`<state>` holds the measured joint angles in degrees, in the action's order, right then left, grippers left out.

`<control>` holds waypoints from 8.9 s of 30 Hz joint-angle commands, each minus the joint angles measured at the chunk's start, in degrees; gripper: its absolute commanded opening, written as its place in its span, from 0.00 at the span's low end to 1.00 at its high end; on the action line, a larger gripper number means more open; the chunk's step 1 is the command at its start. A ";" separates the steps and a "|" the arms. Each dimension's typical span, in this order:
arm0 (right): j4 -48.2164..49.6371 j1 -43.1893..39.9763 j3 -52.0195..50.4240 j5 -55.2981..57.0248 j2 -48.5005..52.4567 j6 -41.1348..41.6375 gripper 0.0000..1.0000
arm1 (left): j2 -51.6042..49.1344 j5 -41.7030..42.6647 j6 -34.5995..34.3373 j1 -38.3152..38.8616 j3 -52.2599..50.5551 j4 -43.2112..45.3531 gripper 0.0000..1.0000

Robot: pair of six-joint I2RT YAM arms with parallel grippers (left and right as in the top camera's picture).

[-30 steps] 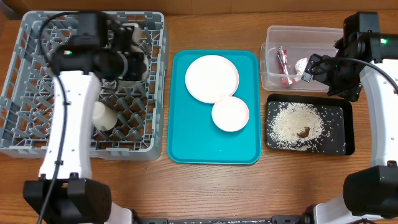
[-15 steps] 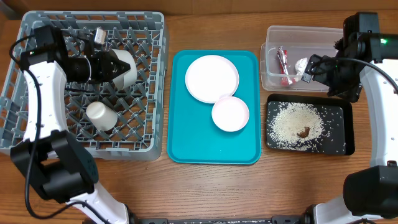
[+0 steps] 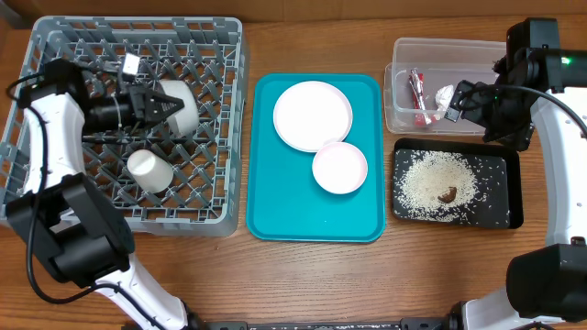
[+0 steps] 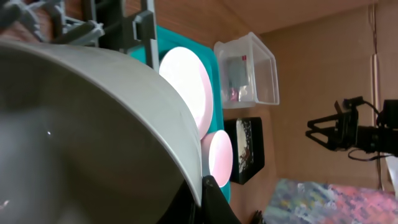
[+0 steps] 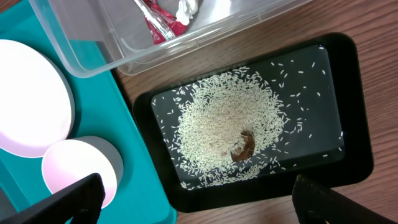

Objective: Sort waste into correct bins and load items into the dishwasher
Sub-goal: 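Place the grey bowl into the dish rack with the left gripper, then move the left gripper to the small pink bowl and grasp its rim, then carry the small pink bowl into the dish rack and release it, then reach the left gripper to the large pink plate and grasp its edge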

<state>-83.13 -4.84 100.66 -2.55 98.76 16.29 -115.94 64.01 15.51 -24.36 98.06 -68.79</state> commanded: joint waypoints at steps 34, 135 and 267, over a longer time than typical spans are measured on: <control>-0.76 -0.22 1.40 0.31 -1.14 0.24 0.98 | -2.36 9.35 14.71 -4.85 0.61 -2.51 0.04; -5.09 -6.54 1.40 4.35 -1.14 5.16 1.00 | -9.73 -65.61 -13.97 67.49 3.28 7.02 0.04; -5.07 -6.54 1.40 4.35 -1.14 4.76 1.00 | -21.79 -63.14 -12.76 55.43 34.38 -7.04 1.00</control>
<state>-88.44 -11.27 100.66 1.72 98.76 20.93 -134.74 2.28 4.12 29.71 132.35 -76.34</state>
